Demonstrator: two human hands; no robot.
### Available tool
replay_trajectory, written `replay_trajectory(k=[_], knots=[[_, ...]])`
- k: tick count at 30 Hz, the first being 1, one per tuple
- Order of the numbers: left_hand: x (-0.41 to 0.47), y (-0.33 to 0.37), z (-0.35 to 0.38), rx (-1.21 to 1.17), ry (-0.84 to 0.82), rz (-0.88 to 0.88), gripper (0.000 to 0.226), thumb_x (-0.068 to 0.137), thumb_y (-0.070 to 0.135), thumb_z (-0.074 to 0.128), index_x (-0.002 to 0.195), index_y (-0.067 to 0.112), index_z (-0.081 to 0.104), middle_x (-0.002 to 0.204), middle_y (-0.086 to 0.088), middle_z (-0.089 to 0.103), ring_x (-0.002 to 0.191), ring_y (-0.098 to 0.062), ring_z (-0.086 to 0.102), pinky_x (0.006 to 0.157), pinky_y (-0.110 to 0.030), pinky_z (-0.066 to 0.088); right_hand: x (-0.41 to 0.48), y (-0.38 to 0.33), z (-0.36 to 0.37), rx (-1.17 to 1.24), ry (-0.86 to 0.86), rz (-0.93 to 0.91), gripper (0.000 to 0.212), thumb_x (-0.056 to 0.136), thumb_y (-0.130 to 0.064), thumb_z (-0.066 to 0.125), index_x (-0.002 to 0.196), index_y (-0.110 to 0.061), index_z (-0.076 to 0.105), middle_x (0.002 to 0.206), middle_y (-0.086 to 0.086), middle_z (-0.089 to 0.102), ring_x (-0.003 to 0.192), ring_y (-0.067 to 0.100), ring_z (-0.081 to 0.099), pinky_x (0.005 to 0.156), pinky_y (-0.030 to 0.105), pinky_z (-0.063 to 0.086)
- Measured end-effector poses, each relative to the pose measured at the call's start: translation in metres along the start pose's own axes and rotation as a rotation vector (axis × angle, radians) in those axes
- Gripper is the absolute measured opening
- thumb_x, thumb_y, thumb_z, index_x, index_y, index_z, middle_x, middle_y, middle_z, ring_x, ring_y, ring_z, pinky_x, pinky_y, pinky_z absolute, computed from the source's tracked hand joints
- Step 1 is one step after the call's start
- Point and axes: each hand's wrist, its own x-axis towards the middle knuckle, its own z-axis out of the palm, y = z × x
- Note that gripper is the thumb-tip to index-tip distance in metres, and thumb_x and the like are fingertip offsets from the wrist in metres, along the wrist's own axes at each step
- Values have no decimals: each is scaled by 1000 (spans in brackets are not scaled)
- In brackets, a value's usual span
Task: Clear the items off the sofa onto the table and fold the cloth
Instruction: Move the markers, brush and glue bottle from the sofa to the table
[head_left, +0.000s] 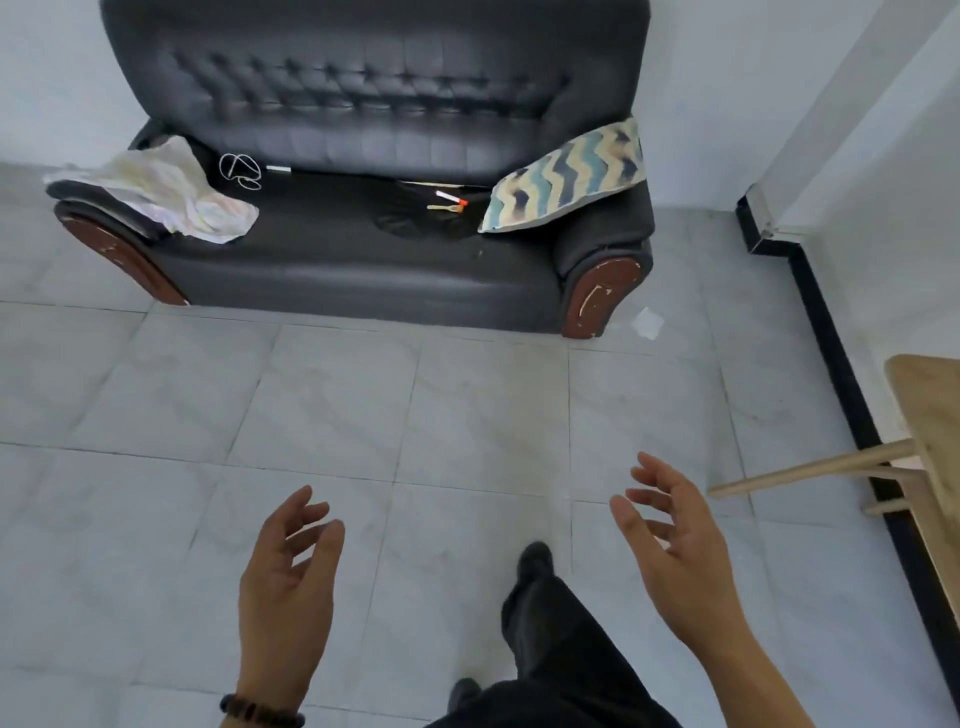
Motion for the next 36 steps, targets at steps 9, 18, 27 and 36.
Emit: replay_trajectory(k=[9,18,27,36], knots=[[222,65,78,82,-6,45,42,91,18,64,127,33,52,116,14,64,102,-6,63,85,-31,50,224,-39,110,44,-40,8,53,89,-36,65,137,-37,44,126,-23,53,108,-13,53,74,3,47],[409,160,118,47,93,51,41,91,18,62,130,27,51,121,4,63,108,-21,61,90,-43,52,441,-158,167,-24,-146,-107,54,89,-38,62,140,-33,43,126,-21,54,111,-8,54,78,6,48],[644,166,202,16,-18,-54,39,92,16,63,126,30,53,114,10,64,103,-12,62,85,-32,51,640,-193,269,-80,-90,-8,55,90,-24,69,135,-37,41,129,-11,56,112,4,58,80,14,49],[894,220,279,64,-167,-138,39,91,13,62,127,27,54,112,8,65,100,-14,62,84,-36,54,829,-248,351,-68,-3,200,54,87,-21,71,134,-35,47,125,-17,59,110,-1,59,79,8,50]])
